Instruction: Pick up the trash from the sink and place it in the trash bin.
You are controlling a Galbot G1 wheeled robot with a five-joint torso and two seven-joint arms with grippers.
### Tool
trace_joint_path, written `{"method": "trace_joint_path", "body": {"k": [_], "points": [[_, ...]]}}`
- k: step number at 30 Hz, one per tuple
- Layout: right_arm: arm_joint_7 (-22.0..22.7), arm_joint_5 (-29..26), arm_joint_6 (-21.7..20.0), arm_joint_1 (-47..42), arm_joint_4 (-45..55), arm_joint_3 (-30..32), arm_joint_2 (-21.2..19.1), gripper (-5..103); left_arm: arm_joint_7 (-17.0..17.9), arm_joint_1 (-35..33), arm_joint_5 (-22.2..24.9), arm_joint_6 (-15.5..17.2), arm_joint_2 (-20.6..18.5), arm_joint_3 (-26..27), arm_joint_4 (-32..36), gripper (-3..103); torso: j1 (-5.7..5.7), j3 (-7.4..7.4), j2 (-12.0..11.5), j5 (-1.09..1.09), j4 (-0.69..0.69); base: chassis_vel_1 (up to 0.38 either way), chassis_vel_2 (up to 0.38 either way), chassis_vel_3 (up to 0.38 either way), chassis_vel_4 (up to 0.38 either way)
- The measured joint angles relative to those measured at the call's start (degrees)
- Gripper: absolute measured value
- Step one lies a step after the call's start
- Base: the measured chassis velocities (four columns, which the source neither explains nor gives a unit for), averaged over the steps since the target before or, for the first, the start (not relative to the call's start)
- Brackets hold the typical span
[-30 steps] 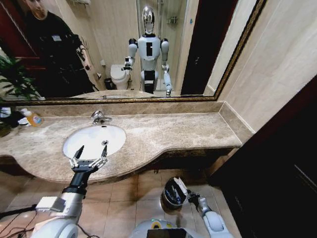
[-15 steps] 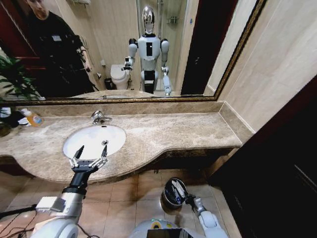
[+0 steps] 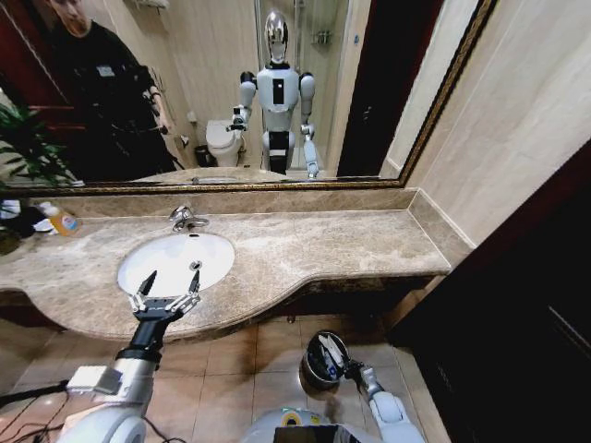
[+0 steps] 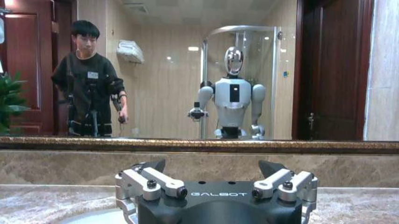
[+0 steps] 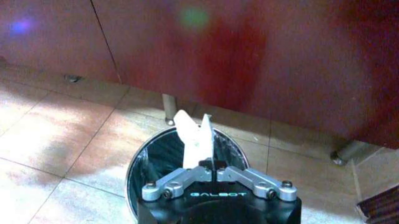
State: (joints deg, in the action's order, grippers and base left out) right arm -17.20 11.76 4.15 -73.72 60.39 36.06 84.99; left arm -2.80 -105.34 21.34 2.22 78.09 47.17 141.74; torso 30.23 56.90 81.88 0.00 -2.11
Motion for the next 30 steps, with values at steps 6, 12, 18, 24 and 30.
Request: {"method": "trace_joint_path", "body": {"k": [6, 12, 18, 24, 30], "points": [[0.00, 0.06, -0.29, -0.05, 0.10, 0.16, 0.09, 0, 0.00, 0.00, 0.00, 0.00, 0.00, 0.00, 0.00, 100, 0.00, 0.00, 0.00, 0.00, 0.00, 0.000, 0.000, 0.000, 0.000], [-1.12, -0.05, -1.89, -0.64, 1.21, 0.17, 0.16, 8, 0.00, 0.00, 0.00, 0.00, 0.00, 0.00, 0.00, 100, 0.00, 0.00, 0.00, 0.00, 0.00, 0.000, 0.000, 0.000, 0.000], [-0.40, -0.26, -1.88, -0.52, 1.22, 0.06, 0.66, 30, 0.00, 0.00, 0.00, 0.00, 0.00, 0.00, 0.00, 100, 0.00, 0.00, 0.00, 0.00, 0.00, 0.000, 0.000, 0.000, 0.000], [-0.35, -0.18, -1.74, -0.60, 1.28, 0.00, 1.03, 57, 0.00, 0.00, 0.00, 0.00, 0.00, 0.00, 0.00, 100, 0.00, 0.00, 0.00, 0.00, 0.00, 0.000, 0.000, 0.000, 0.000], [-0.35, -0.11, -1.63, -0.82, 1.39, 0.01, 1.24, 73, 0.00, 0.00, 0.00, 0.00, 0.00, 0.00, 0.00, 100, 0.00, 0.00, 0.00, 0.00, 0.00, 0.000, 0.000, 0.000, 0.000]]}}
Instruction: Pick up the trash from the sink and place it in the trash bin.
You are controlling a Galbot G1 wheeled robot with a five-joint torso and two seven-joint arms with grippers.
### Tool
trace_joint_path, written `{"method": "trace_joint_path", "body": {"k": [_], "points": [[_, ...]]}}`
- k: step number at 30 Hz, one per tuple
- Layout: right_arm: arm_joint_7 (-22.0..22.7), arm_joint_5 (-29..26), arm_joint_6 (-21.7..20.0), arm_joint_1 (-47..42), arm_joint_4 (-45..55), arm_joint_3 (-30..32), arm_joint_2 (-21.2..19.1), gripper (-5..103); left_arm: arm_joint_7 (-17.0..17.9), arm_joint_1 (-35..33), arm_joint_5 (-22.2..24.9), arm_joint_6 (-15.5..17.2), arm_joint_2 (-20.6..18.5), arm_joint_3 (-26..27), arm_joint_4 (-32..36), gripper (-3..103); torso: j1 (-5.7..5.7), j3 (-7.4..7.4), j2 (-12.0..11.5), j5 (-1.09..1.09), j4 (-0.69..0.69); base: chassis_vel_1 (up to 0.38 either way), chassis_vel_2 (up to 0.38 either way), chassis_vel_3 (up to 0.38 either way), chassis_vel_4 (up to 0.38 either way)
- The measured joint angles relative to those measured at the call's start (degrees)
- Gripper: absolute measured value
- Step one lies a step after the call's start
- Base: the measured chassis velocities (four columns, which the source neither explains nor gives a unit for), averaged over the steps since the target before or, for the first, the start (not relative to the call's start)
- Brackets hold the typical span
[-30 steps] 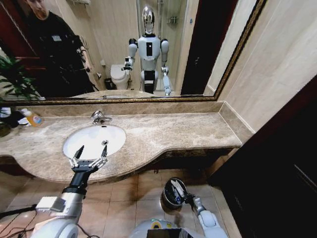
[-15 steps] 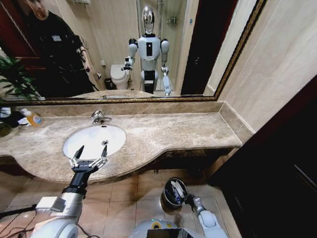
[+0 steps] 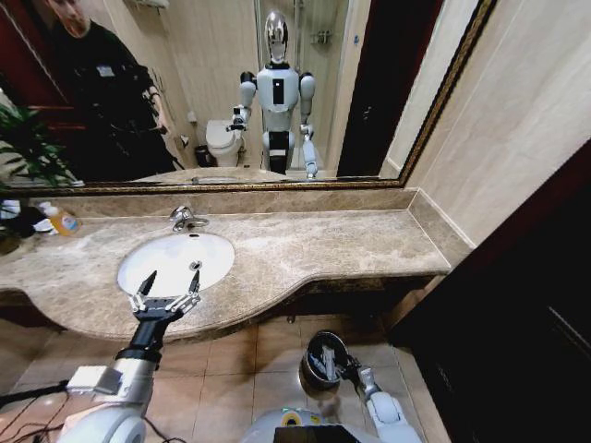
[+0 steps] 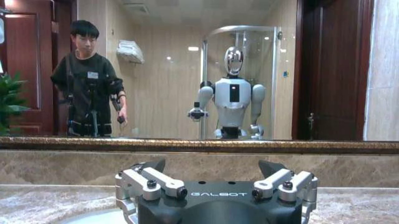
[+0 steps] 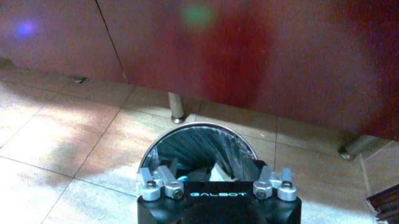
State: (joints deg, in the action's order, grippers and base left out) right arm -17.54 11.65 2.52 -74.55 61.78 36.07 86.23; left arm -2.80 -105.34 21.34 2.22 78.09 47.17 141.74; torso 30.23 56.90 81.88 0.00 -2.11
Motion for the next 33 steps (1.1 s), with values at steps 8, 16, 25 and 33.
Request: {"method": "trace_joint_path", "body": {"k": [8, 16, 25, 33], "points": [[0.01, 0.01, 0.05, -0.17, 0.59, -0.06, -0.07, 98, 0.00, 0.00, 0.00, 0.00, 0.00, 0.00, 0.00, 100, 0.00, 0.00, 0.00, 0.00, 0.00, 0.000, 0.000, 0.000, 0.000], [0.07, -0.07, 0.05, -0.28, 0.61, -0.10, 0.04, 100, 0.00, 0.00, 0.00, 0.00, 0.00, 0.00, 0.00, 100, 0.00, 0.00, 0.00, 0.00, 0.00, 0.000, 0.000, 0.000, 0.000], [0.08, -0.37, 0.05, -0.62, 0.99, -0.03, 0.31, 100, 0.00, 0.00, 0.00, 0.00, 0.00, 0.00, 0.00, 100, 0.00, 0.00, 0.00, 0.00, 0.00, 0.000, 0.000, 0.000, 0.000], [0.13, -0.95, 0.05, -0.99, 1.50, 0.09, 0.55, 100, 0.00, 0.00, 0.00, 0.00, 0.00, 0.00, 0.00, 100, 0.00, 0.00, 0.00, 0.00, 0.00, 0.000, 0.000, 0.000, 0.000]]}}
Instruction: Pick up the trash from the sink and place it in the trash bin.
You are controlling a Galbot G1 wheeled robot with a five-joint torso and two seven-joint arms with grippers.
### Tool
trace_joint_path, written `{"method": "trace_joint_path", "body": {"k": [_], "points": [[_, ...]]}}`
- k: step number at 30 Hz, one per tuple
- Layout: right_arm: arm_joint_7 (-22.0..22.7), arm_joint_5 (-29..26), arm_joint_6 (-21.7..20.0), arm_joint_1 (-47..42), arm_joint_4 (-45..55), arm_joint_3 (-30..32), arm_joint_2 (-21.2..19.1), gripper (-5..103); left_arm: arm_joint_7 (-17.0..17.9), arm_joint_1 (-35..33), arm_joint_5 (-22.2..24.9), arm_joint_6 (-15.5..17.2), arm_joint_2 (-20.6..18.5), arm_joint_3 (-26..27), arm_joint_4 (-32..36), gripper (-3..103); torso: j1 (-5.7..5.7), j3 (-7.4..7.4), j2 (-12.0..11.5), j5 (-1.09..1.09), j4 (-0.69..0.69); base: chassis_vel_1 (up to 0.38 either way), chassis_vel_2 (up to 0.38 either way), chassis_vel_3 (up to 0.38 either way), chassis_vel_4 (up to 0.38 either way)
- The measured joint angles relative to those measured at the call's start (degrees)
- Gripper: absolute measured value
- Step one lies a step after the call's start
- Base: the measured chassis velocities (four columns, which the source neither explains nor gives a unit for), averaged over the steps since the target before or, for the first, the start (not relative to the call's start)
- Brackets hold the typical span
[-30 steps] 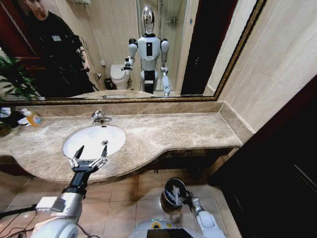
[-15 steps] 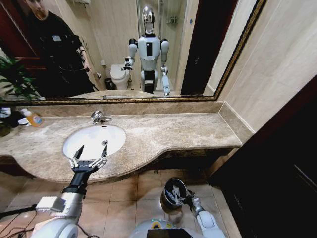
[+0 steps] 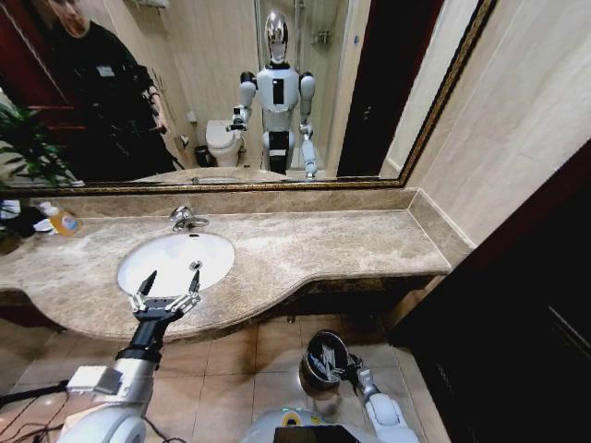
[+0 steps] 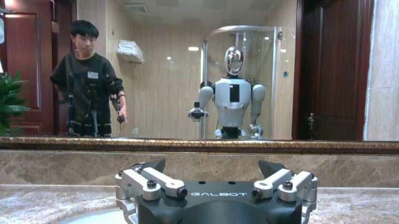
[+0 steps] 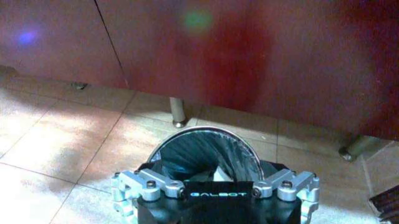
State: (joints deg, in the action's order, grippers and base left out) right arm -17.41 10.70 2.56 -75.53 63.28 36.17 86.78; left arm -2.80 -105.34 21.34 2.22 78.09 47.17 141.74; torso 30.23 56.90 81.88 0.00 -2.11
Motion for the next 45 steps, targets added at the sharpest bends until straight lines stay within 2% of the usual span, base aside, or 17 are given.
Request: {"method": "trace_joint_path", "body": {"k": [17, 24, 32, 36, 38, 40, 43, 45], "points": [[0.14, -2.85, -0.11, -1.68, 2.93, 0.31, -0.82, 100, 0.00, 0.00, 0.00, 0.00, 0.00, 0.00, 0.00, 100, 0.00, 0.00, 0.00, 0.00, 0.00, 0.000, 0.000, 0.000, 0.000], [0.15, -5.84, -0.41, -3.34, 6.45, 0.27, -1.19, 100, 0.00, 0.00, 0.00, 0.00, 0.00, 0.00, 0.00, 100, 0.00, 0.00, 0.00, 0.00, 0.00, 0.000, 0.000, 0.000, 0.000], [0.46, -13.43, -2.79, -7.78, 17.07, 0.12, -1.46, 100, 0.00, 0.00, 0.00, 0.00, 0.00, 0.00, 0.00, 100, 0.00, 0.00, 0.00, -0.01, 0.00, 0.000, 0.000, 0.000, 0.000], [-0.09, -18.05, -3.49, -11.46, 27.95, 1.00, -3.80, 100, 0.00, 0.00, 0.00, 0.00, 0.00, 0.00, 0.00, 100, 0.00, 0.00, 0.00, -0.01, 0.00, 0.000, 0.000, 0.000, 0.000], [0.09, -19.16, -3.69, -12.13, 29.79, 1.28, -4.15, 100, 0.00, 0.00, 0.00, 0.00, 0.00, 0.00, 0.00, 100, 0.00, 0.00, 0.00, 0.00, 0.00, 0.000, 0.000, 0.000, 0.000], [1.37, -22.85, -4.70, -14.55, 35.44, 2.11, -4.98, 100, 0.00, 0.00, 0.00, 0.00, 0.00, 0.00, 0.00, 100, 0.00, 0.00, 0.00, 0.00, 0.00, 0.000, 0.000, 0.000, 0.000], [2.16, -25.02, -5.13, -16.02, 38.89, 2.62, -5.18, 100, 0.00, 0.00, 0.00, 0.00, 0.00, 0.00, 0.00, 100, 0.00, 0.00, 0.00, -0.01, 0.00, 0.000, 0.000, 0.000, 0.000], [4.06, -28.05, -6.26, -18.20, 45.34, 3.31, -5.03, 100, 0.00, 0.00, 0.00, 0.00, 0.00, 0.00, 0.00, 100, 0.00, 0.00, 0.00, 0.01, 0.00, 0.000, 0.000, 0.000, 0.000]]}}
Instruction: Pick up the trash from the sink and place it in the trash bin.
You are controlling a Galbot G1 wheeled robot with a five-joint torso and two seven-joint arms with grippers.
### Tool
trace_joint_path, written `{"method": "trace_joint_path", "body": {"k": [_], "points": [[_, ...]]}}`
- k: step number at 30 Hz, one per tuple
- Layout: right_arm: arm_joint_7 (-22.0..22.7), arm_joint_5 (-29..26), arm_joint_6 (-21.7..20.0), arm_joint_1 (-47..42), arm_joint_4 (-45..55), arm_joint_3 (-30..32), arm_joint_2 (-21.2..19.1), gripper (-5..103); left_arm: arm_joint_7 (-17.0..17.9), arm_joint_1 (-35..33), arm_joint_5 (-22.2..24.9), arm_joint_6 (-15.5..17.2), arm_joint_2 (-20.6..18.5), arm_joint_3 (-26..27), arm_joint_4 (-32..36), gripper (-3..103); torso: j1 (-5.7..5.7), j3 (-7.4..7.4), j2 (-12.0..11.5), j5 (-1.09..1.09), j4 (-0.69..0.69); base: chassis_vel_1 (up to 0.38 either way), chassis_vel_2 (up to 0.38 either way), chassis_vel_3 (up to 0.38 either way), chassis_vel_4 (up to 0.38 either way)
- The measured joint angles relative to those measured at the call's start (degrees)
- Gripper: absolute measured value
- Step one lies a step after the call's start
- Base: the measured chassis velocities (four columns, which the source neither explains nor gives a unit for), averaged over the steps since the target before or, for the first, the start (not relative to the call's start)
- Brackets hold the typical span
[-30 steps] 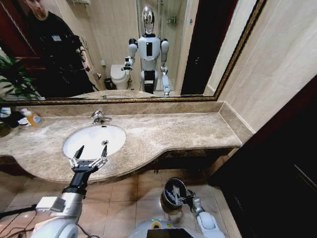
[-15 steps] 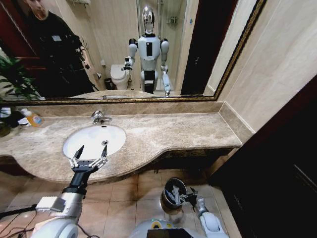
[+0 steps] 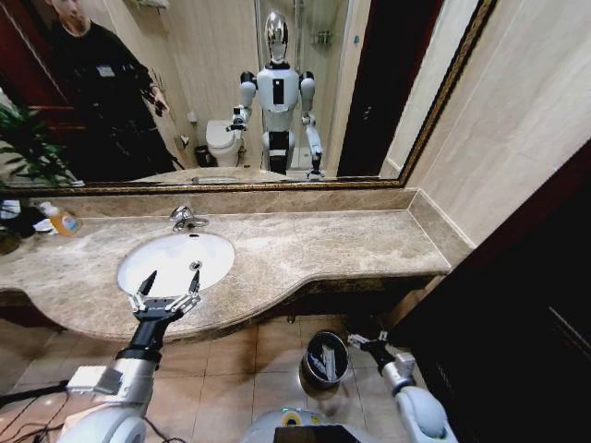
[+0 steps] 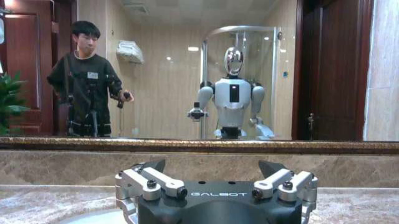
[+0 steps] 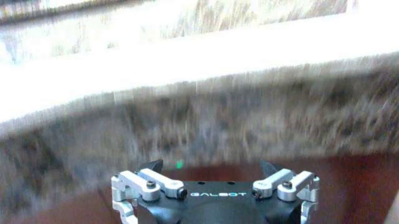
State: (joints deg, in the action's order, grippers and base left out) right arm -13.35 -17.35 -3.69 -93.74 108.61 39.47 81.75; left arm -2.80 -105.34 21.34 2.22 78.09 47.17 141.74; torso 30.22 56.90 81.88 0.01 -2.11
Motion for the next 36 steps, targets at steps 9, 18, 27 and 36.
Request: {"method": "trace_joint_path", "body": {"k": [9, 18, 27, 36], "points": [[5.24, -3.12, -2.24, -0.87, 12.61, 1.08, 1.25, 100, 0.00, 0.00, 0.00, 0.00, 0.00, 0.00, 0.00, 100, 0.00, 0.00, 0.00, -0.01, 0.00, 0.000, 0.000, 0.000, 0.000], [9.86, -4.77, -6.10, -1.13, 23.39, 1.16, 0.78, 100, 0.00, 0.00, 0.00, 0.00, 0.00, 0.00, 0.00, 100, 0.00, 0.00, 0.00, 0.00, 0.00, 0.000, 0.000, 0.000, 0.000], [9.21, -3.30, -6.08, -1.62, 28.36, 1.08, 0.95, 100, 0.00, 0.00, 0.00, 0.00, 0.00, 0.00, 0.00, 100, 0.00, 0.00, 0.00, -0.01, 0.00, 0.000, 0.000, 0.000, 0.000], [2.74, 3.52, -1.30, -1.52, 27.83, 1.25, 2.03, 100, 0.00, 0.00, 0.00, 0.00, 0.00, 0.00, 0.00, 100, 0.00, 0.00, 0.00, -0.01, 0.00, 0.000, 0.000, 0.000, 0.000]]}}
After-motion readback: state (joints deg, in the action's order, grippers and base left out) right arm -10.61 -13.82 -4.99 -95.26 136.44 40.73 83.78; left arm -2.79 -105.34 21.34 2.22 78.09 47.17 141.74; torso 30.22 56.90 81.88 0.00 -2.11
